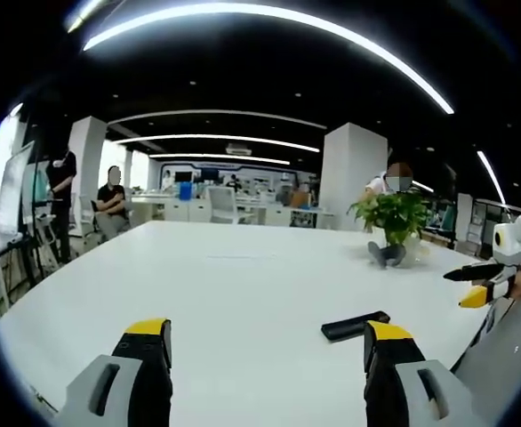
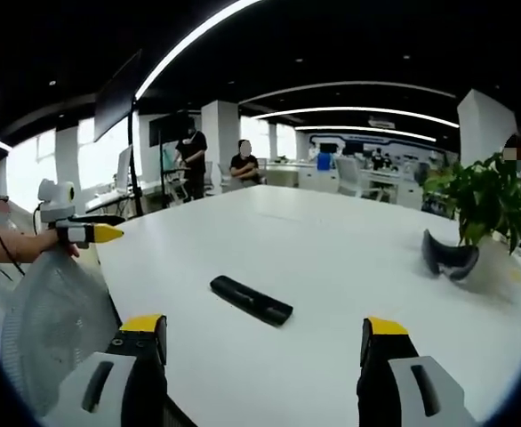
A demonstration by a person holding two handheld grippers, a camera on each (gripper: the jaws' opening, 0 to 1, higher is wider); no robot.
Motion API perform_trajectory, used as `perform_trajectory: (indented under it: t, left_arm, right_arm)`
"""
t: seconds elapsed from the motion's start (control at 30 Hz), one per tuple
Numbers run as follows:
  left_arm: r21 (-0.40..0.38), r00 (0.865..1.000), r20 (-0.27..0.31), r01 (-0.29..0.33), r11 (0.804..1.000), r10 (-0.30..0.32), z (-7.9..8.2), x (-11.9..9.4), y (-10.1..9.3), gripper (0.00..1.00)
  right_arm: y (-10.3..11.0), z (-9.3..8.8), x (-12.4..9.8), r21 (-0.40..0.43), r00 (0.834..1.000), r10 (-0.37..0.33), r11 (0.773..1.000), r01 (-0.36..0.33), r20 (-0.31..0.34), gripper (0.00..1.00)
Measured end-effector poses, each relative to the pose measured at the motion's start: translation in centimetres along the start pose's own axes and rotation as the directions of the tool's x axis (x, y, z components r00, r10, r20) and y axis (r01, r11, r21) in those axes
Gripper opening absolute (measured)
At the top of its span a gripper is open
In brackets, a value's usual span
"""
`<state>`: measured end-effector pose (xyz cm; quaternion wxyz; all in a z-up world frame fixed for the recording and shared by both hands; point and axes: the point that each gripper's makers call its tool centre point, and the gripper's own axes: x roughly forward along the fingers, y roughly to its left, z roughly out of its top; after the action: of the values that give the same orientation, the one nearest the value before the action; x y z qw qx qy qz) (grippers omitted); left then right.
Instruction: Press the specified remote control buttons in sequence, fully releasing each button before pressing the next.
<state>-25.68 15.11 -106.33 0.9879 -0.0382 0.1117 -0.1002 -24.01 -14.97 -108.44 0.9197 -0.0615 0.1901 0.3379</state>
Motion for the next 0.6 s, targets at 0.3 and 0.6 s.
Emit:
perform_trajectory:
  t: [0.3,0.6]
  left_arm:
    - [0.01,0.999,-0.042,0.006,1.0,-0.006,-0.7,0.1,-0.2,0.92]
    - [-0.004,0.999,-0.033,0.015,1.0,-0.015,-0.5,0.1,-0.3,0.92]
  right_arm:
    - [-0.9,0.0,-0.4,0.014,0.999,-0.041,0.999,0.041,0.005,0.89]
    - [-1.1,0.2,-0.6,-0.01,0.998,-0.065,0.998,0.065,0.002,0.89]
